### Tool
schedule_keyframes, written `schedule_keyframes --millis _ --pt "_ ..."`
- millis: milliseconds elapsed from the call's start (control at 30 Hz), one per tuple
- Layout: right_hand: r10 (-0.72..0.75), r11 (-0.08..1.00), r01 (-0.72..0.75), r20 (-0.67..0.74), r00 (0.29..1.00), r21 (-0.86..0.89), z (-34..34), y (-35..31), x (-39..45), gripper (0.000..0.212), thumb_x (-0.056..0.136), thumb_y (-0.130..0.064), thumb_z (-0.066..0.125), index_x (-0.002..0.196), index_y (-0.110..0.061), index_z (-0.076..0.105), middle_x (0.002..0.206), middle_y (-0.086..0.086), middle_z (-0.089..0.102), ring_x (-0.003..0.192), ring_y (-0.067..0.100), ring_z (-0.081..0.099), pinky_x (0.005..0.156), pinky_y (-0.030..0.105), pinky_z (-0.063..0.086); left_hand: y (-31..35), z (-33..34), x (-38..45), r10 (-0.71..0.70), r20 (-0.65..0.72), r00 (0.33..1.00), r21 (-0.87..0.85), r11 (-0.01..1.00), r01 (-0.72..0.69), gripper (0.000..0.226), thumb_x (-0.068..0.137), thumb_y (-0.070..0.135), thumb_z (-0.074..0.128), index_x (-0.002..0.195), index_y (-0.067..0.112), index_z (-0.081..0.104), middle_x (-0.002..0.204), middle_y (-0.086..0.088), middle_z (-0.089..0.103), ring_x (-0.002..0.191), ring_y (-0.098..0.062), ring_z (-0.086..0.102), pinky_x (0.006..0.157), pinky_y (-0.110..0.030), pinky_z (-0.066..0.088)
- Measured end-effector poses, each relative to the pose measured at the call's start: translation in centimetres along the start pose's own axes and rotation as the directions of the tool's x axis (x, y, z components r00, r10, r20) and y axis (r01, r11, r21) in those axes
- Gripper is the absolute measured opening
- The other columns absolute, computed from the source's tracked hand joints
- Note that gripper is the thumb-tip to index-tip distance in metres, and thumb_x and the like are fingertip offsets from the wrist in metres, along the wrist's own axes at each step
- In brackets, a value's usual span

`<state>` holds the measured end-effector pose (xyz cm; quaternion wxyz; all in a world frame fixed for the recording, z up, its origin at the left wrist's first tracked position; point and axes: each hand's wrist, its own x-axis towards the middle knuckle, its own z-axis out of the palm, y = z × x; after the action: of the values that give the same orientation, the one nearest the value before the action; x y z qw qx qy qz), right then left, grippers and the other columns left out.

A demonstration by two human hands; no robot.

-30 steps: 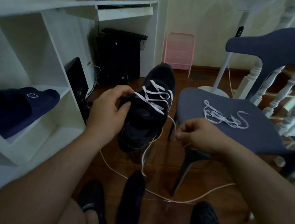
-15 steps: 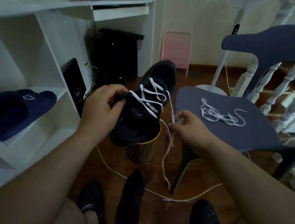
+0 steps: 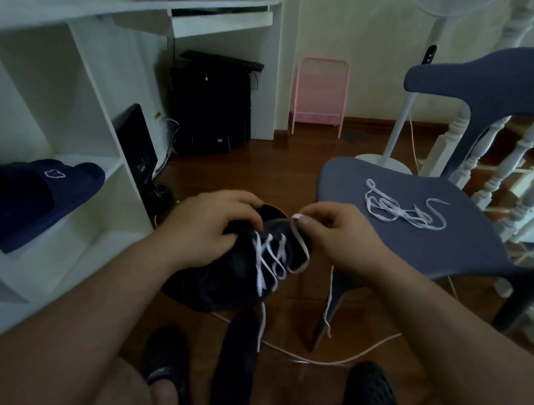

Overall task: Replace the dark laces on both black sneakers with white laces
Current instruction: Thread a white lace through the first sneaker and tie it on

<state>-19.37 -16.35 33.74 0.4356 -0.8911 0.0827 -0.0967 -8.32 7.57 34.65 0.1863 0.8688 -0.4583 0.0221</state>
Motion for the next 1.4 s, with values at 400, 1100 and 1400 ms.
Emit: schedule_keyframes --millis 400,1100,1400 --pt "-0.005 0.999 0.010 0.106 0.994 -0.044 0.8 -0.4 0.2 0.012 0.099 -0.036 0.066 0.096 -0.036 0.078 0.086 -0.010 0.074 0.081 0.005 0.069 0.075 0.031 0.060 1.3 1.9 0.3 -0.137 0.248 0.959 -0.281 0.937 0.207 0.060 0.098 0.002 0.062 0.133 0.051 0.066 0.153 0.018 0.055 0.141 -0.007 0.050 0.114 -0.032 0.046" --pt "0.107 0.638 -0.240 0.224 0.969 0.732 -6.6 -1.8 -1.2 0.065 0.093 0.022 0.039 0.135 -0.024 0.061 0.128 -0.006 0.072 0.110 0.027 0.073 0.091 0.046 0.061 -5.7 -1.0 -1.3 -0.384 0.207 0.900 -0.085 0.909 0.407 0.066 0.091 -0.008 0.055 0.123 0.047 0.070 0.143 0.014 0.059 0.121 -0.022 0.062 0.080 -0.030 0.050" --pt "0.205 0.838 -0.081 -0.175 0.963 0.540 -4.7 -2.0 -0.7 0.024 0.105 -0.031 0.055 0.094 -0.015 0.069 0.078 0.000 0.070 0.082 0.019 0.068 0.091 0.046 0.058 -4.2 -1.1 -0.7 -0.394 0.175 0.902 -0.158 0.893 0.421 0.068 0.095 0.002 0.070 0.144 0.046 0.051 0.113 0.020 0.071 0.111 -0.011 0.066 0.089 -0.030 0.054"
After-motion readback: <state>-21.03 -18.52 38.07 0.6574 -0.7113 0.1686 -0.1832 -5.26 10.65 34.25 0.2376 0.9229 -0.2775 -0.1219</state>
